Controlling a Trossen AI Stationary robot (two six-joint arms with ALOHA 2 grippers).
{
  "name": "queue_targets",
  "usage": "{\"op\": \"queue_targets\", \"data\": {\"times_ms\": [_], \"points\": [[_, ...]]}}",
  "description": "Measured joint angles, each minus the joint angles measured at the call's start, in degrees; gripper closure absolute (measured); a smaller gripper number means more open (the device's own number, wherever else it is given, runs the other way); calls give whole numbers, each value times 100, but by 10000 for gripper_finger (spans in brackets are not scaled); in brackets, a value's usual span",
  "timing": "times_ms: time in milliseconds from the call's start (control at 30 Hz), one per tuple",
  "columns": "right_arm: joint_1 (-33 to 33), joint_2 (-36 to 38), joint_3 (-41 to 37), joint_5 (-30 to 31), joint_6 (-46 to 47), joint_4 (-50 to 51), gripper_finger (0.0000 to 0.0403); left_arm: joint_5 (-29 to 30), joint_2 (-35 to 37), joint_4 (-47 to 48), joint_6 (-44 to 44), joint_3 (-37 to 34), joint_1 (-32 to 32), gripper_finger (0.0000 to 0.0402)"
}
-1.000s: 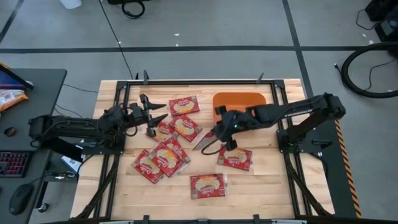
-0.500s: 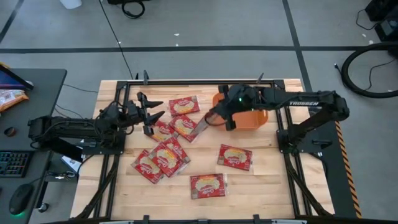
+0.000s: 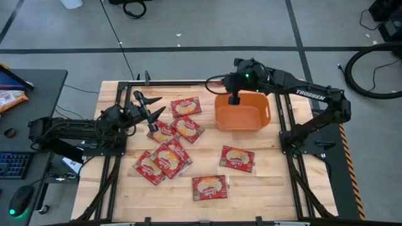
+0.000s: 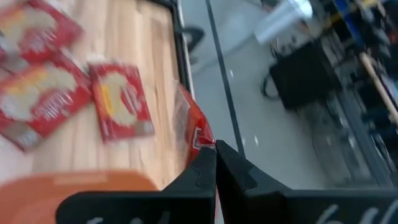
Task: Sort popcorn bags into baskets
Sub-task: Put the popcorn bag into the orange bin
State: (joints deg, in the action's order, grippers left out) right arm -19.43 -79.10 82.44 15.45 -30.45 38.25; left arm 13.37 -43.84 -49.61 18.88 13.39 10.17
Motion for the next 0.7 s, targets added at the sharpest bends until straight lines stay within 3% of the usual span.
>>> {"op": "queue_targets", "data": {"times_ms": [367,700], "points": [[180,377,6,745,322,1281,398,-158,311,-16,502,2,4,218],[421,805,4,462,239,1645,398,-158,300,-30,374,2,7,219]]}}
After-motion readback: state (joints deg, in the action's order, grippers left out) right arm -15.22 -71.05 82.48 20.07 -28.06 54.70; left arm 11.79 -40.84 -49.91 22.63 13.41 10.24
